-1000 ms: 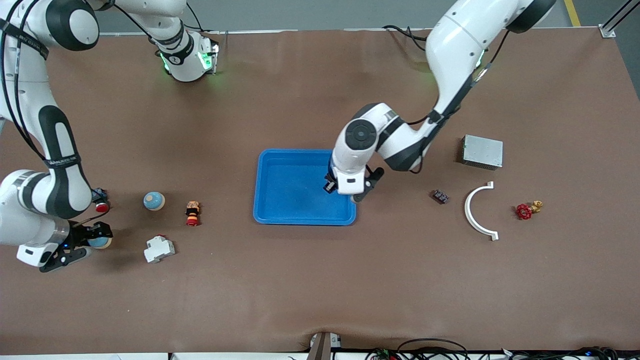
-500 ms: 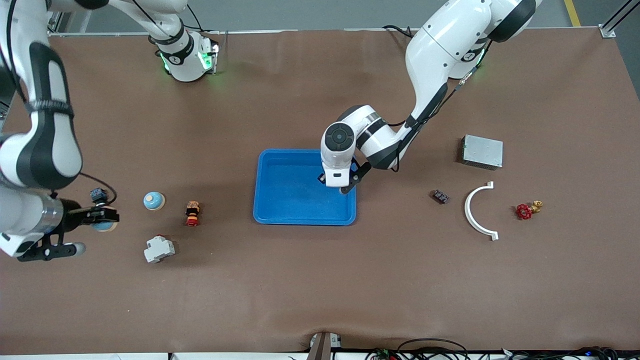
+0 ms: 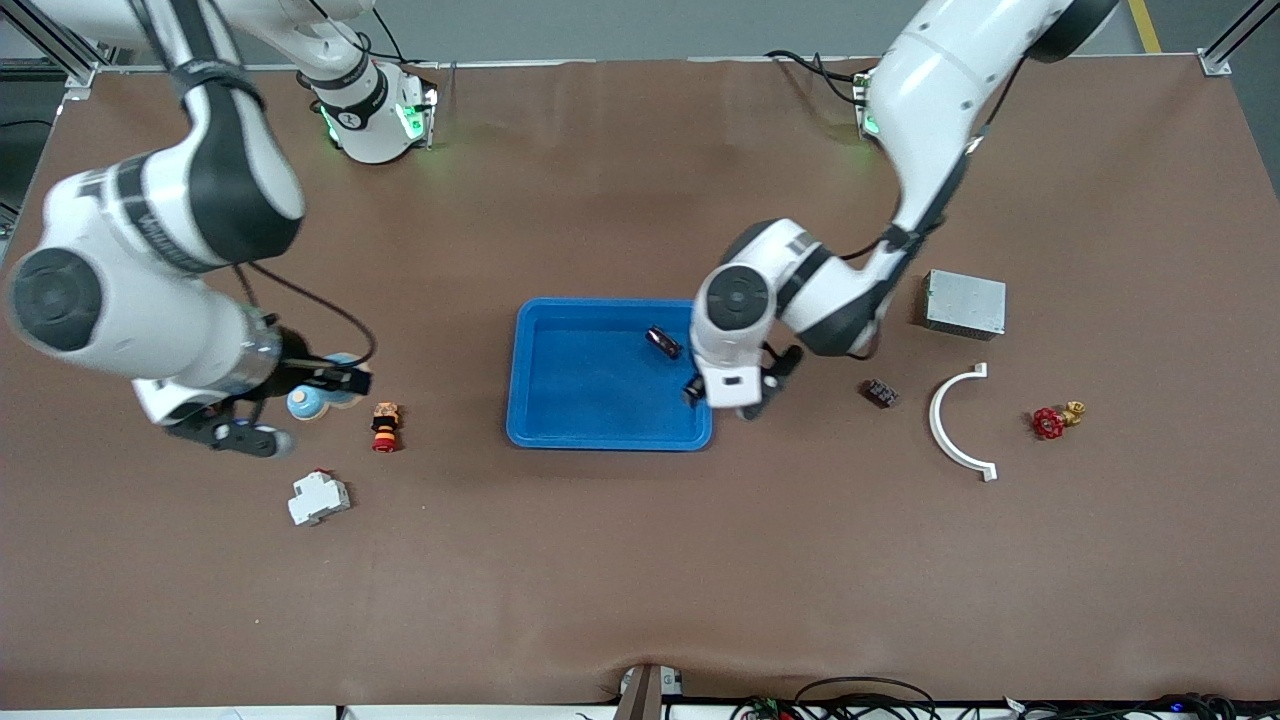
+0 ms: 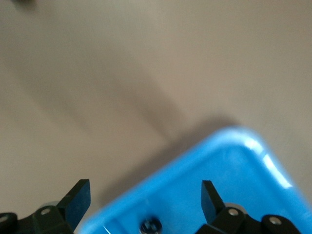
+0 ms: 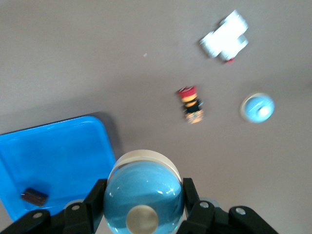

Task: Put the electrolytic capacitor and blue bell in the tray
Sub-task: 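Carry the bell over the tray while the left gripper grasps another capacitor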

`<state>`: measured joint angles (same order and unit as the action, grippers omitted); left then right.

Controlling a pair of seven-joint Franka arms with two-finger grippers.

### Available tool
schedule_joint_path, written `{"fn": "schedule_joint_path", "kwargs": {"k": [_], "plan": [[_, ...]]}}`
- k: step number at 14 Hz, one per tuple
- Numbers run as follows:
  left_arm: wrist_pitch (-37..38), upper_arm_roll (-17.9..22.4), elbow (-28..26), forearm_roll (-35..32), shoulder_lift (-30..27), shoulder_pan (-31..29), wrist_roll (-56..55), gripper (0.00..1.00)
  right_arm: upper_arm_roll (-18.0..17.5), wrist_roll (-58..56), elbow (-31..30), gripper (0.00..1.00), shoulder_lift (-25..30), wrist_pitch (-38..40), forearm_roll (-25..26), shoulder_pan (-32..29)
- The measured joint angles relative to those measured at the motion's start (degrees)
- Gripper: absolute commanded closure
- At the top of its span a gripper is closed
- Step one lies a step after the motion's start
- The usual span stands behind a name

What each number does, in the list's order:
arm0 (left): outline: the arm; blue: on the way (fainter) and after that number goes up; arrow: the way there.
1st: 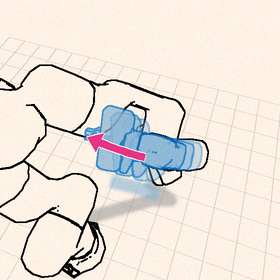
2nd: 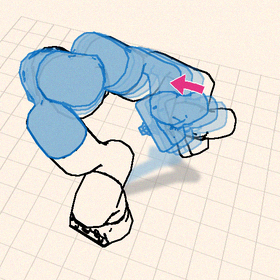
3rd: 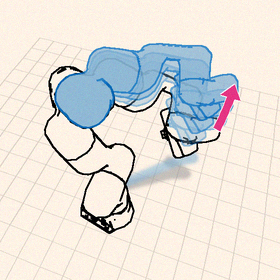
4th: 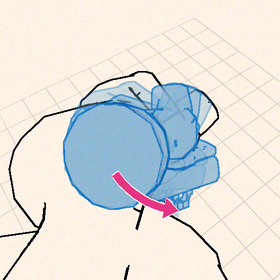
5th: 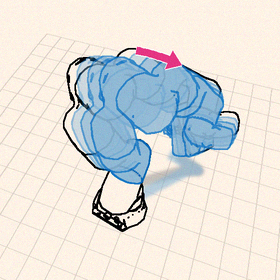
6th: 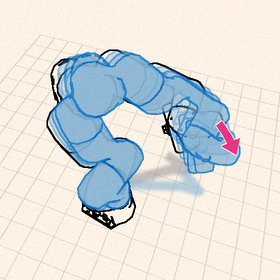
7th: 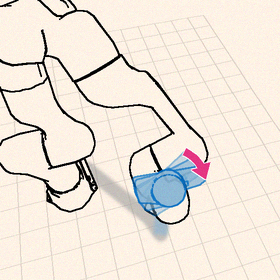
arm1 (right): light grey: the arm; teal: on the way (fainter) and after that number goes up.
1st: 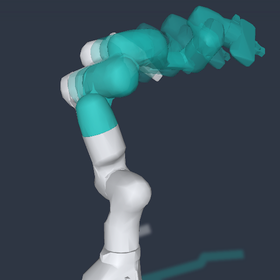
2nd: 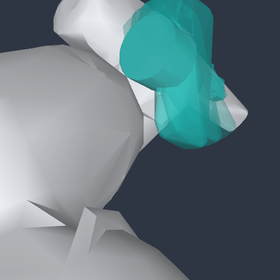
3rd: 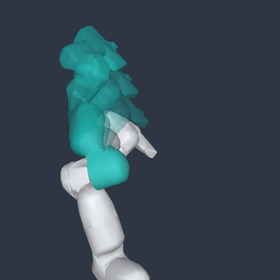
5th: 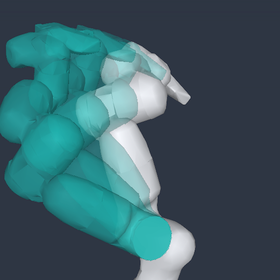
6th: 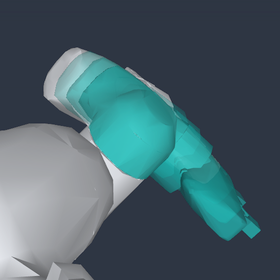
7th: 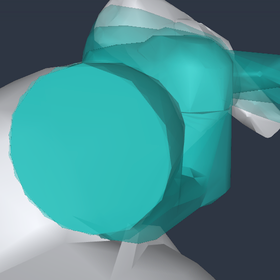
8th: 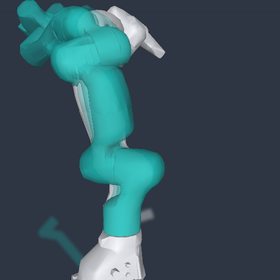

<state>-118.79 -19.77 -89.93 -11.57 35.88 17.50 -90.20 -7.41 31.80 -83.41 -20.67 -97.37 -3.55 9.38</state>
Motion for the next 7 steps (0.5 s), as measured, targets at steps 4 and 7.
{"fn": "schedule_joint_path", "kwargs": {"k": [4,7], "plan": [[6.59,0.04,-2.11,-0.01,-4.94,-9.81,12.39,0.00,0.03,11.79,-6.80,1.00,2.10,-6.13,-0.01,7.26],[6.44,0.11,-6.92,-0.88,-4.85,-15.25,17.80,0.00,0.04,19.72,-14.14,1.00,3.92,-12.47,0.05,12.56]]}}
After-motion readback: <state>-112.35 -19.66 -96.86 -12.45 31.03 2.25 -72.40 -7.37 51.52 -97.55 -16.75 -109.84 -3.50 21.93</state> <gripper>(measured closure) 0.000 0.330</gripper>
